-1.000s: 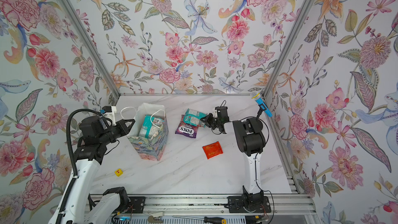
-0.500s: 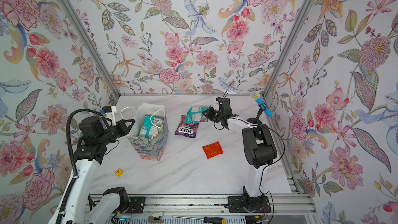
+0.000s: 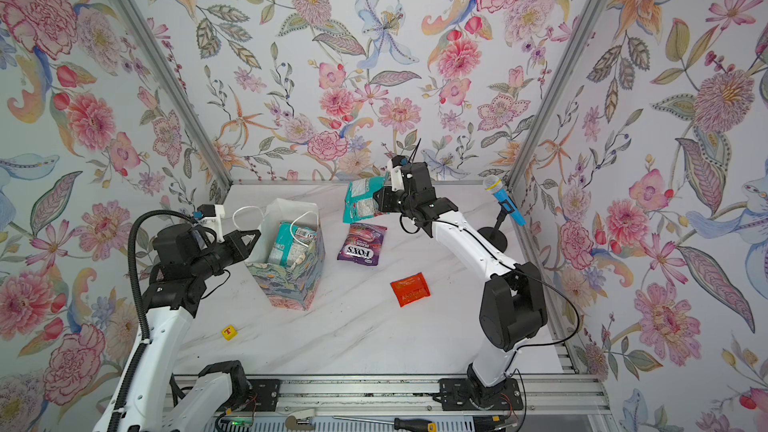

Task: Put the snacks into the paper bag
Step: 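Grasp the second teal FOX'S packet with the right gripper, then lift the teal packet and carry it above the paper bag with the right gripper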

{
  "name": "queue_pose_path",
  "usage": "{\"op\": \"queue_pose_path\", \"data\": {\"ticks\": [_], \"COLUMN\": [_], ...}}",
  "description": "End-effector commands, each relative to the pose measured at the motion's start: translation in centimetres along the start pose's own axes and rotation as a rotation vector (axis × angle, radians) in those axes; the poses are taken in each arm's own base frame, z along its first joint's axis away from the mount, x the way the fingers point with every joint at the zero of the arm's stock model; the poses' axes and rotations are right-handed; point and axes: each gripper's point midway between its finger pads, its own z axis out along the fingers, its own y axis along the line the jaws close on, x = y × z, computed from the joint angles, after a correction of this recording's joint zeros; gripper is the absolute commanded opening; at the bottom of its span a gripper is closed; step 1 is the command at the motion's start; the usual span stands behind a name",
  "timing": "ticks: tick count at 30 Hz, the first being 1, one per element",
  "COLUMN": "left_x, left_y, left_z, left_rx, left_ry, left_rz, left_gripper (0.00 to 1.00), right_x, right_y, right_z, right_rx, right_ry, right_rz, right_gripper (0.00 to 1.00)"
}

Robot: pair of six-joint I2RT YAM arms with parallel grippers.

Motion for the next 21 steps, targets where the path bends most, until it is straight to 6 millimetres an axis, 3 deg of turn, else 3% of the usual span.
{"op": "queue_pose_path", "data": {"ticks": [1,7,12,21], "left_x": [-1.4,-1.2,-1.3,-1.2], "left_y": [-1.7,-1.6,-1.8,-1.9], "left_z": [-0.7,-0.7,-0.8,-0.7], "left_rx": [0.05,0.053,0.059,0.068], "left_ry": [-0.042,-0.041,-0.045,-0.04], "left_rz": [0.04,0.037,0.041,0.044], "left_gripper": [0.05,0.05,0.05,0.05], "right_x": [-3.5,-6.8,-8.4,-7.0], "right_y": [2.6,7.4,11.3,18.8], "right_z": [-3.0,-5.4,-6.8,-6.6], "right_rx": [0.012,-0.036,-0.087,-0.221], "right_ry": [-0.084,-0.169,-0.218,-0.187], "right_rz": [-0.118,-0.218,-0.297,-0.459], "right_gripper": [0.0,0.0,0.0,0.0]}}
